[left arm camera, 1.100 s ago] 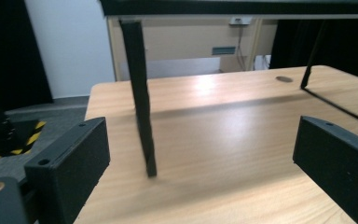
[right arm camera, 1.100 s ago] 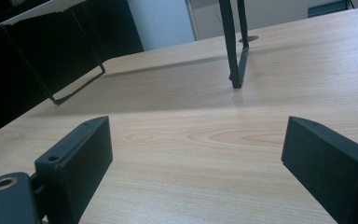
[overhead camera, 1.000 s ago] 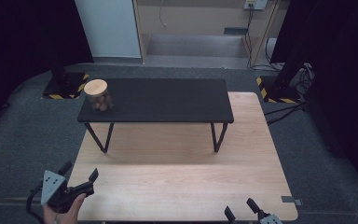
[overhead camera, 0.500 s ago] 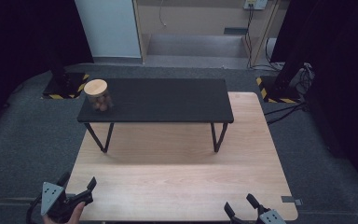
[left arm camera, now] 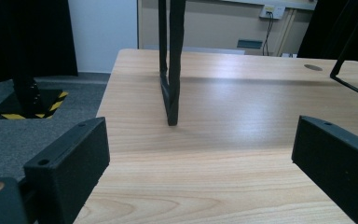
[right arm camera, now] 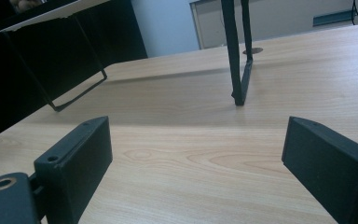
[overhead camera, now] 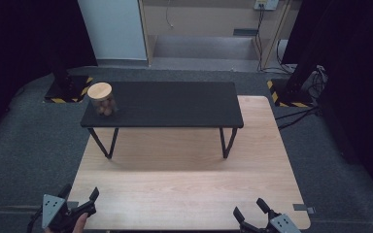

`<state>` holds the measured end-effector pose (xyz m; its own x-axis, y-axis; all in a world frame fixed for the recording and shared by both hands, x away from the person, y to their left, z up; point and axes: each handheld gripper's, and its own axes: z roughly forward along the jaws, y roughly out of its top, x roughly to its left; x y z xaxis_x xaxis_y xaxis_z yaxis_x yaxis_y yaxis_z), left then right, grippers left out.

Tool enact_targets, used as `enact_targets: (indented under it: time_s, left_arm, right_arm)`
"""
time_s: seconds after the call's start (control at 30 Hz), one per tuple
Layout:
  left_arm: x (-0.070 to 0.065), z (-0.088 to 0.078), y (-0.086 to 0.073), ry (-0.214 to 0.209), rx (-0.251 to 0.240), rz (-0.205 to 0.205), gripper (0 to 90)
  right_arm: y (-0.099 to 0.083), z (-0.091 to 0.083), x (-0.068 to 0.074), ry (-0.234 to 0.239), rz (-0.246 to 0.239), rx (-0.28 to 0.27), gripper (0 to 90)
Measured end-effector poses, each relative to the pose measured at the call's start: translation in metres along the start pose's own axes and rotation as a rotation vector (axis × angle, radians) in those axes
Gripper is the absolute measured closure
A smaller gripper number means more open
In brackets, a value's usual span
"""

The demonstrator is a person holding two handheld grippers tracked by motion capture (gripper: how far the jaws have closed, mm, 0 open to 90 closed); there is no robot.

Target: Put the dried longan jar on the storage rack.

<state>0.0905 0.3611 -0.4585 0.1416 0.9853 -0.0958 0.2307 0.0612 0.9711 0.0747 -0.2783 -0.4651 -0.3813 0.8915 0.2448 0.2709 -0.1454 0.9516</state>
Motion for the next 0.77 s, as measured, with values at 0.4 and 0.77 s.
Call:
enact_targets:
  time_s: [0.4, 0.77]
  left_arm:
    - [-0.002, -0.001, -0.001, -0.01, 0.017, 0.0, 2.8]
    - [-0.002, -0.014, -0.004, -0.008, -0.004, -0.021, 1.8]
  right_arm:
    - [0.001, 0.001, 0.0, 0.0, -0.001, -0.002, 8.7]
    - [0.007, -0.006, 0.007, -0.004, -0.004, -0.008, 6.4]
